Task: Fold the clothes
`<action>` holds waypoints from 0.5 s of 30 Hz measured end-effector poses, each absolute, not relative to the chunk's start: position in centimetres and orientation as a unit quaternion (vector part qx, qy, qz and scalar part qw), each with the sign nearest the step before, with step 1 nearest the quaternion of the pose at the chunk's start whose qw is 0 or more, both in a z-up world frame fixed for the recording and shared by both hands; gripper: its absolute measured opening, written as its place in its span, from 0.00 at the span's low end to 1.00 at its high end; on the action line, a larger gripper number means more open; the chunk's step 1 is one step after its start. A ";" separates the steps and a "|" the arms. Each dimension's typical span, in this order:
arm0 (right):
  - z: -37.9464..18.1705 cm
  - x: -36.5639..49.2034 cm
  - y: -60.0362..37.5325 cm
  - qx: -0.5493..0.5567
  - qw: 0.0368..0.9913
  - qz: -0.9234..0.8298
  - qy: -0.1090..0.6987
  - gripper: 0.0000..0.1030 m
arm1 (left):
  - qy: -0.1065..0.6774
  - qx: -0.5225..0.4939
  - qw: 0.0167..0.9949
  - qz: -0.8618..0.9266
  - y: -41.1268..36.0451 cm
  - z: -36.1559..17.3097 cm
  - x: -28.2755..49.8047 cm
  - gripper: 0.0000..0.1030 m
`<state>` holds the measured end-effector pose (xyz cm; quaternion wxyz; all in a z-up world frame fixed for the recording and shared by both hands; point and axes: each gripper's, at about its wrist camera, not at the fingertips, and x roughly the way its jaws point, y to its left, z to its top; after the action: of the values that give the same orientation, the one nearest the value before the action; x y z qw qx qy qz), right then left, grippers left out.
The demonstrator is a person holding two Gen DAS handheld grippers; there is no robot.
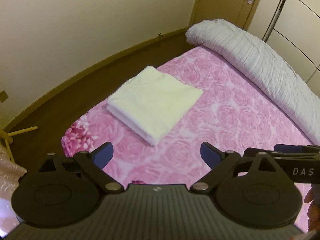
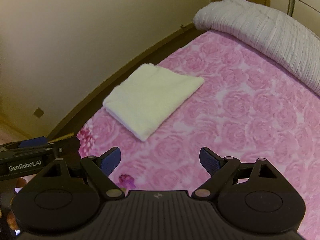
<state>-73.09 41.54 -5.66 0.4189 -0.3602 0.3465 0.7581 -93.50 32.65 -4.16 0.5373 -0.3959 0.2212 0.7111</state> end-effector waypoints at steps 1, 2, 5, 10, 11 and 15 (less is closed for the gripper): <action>-5.5 -72.5 41.2 -0.361 0.415 0.762 0.342 0.86 | 0.221 -0.394 0.534 0.715 32.2 -4.0 -92.9 0.92; -5.4 -72.1 41.0 -0.361 0.411 0.765 0.339 0.86 | 0.220 -0.392 0.530 0.719 31.8 -3.8 -92.3 0.92; -5.1 -70.9 40.3 -0.364 0.402 0.772 0.331 0.86 | 0.216 -0.386 0.520 0.731 30.5 -3.1 -90.7 0.93; -4.8 -69.7 39.4 -0.374 0.396 0.781 0.306 0.86 | 0.204 -0.375 0.503 0.752 28.9 -1.8 -88.9 0.96; -4.8 -69.5 39.3 -0.375 0.394 0.783 0.302 0.86 | 0.203 -0.371 0.501 0.755 28.7 -1.6 -88.5 0.96; -4.5 -69.0 39.0 -0.376 0.385 0.791 0.291 0.86 | 0.200 -0.362 0.491 0.767 27.9 -1.1 -87.6 0.97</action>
<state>-68.97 38.99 -4.48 0.3850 -0.3755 0.2908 0.7913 -87.58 27.87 -1.07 0.4910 -0.3621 0.1999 0.7667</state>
